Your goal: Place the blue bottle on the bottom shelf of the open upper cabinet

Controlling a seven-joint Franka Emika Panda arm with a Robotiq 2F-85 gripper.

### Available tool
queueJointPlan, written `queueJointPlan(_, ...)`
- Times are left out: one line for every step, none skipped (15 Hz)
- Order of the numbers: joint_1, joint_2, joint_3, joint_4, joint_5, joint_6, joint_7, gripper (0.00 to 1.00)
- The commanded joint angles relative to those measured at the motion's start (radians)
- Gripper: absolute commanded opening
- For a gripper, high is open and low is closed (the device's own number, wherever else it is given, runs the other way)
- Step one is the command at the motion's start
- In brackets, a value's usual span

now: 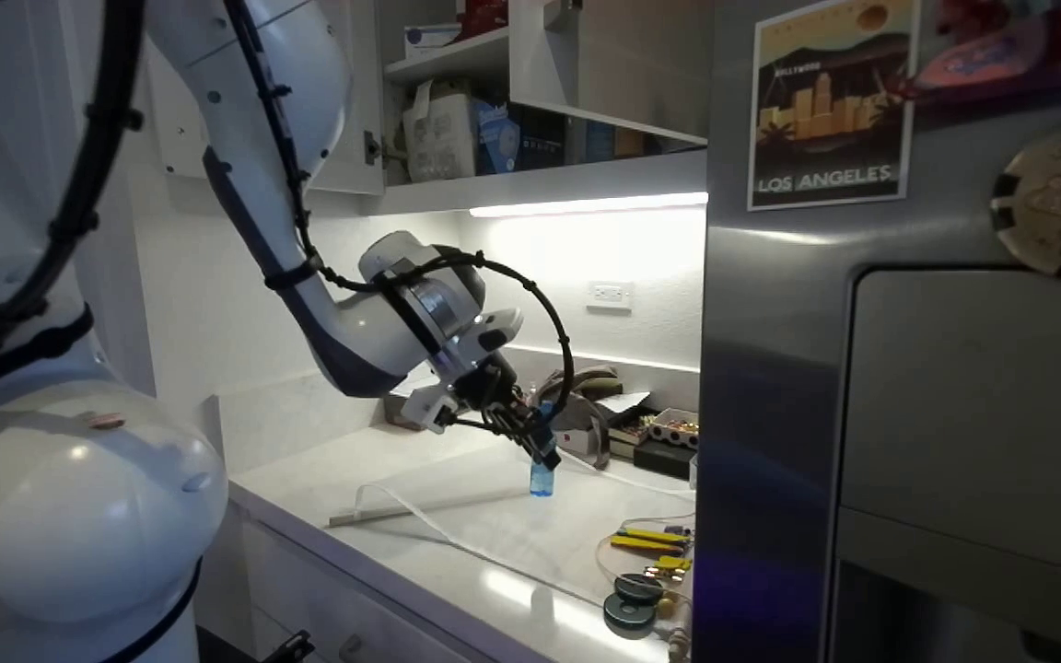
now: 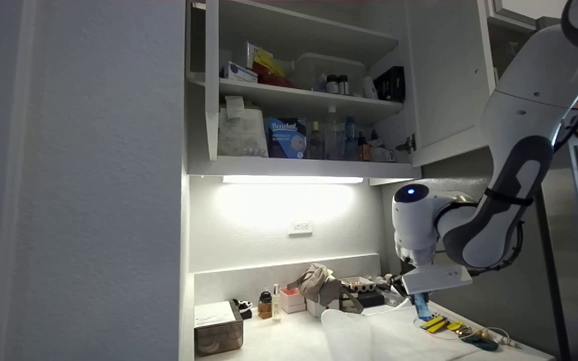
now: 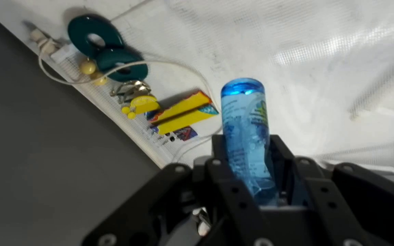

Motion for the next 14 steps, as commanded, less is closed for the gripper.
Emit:
queueJointPlan(0.059, -0.122, 0.016, 0.016, 0.144, -0.046, -0.117, 0.09)
queueJointPlan(0.074, -0.15, 0.022, 0.025, 0.172, -0.053, -0.132, 0.09)
queueJointPlan(0.089, -0.175, 0.024, 0.036, 0.193, -0.059, -0.143, 0.09)
queueJointPlan(0.102, -0.202, 0.028, 0.045, 0.212, -0.068, -0.152, 0.09)
queueJointPlan(0.116, -0.229, 0.029, 0.053, 0.231, -0.076, -0.161, 0.09)
queueJointPlan(0.086, -0.255, 0.071, 0.059, 0.276, -0.07, -0.196, 0.09)
queueJointPlan(0.089, -0.277, 0.081, 0.07, 0.307, -0.077, -0.218, 0.09)
queueJointPlan(0.091, -0.299, 0.094, 0.08, 0.35, -0.092, -0.261, 0.09)
queueJointPlan(0.098, -0.318, 0.102, 0.095, 0.398, -0.113, -0.314, 0.09)
queueJointPlan(0.096, -0.333, 0.114, 0.114, 0.44, -0.134, -0.365, 0.09)
queueJointPlan(0.094, -0.345, 0.122, 0.134, 0.485, -0.152, -0.416, 0.09)
queueJointPlan(0.082, -0.352, 0.139, 0.163, 0.522, -0.171, -0.453, 0.09)
queueJointPlan(0.067, -0.358, 0.154, 0.182, 0.55, -0.175, -0.483, 0.09)
queueJointPlan(0.052, -0.358, 0.167, 0.21, 0.578, -0.182, -0.508, 0.09)
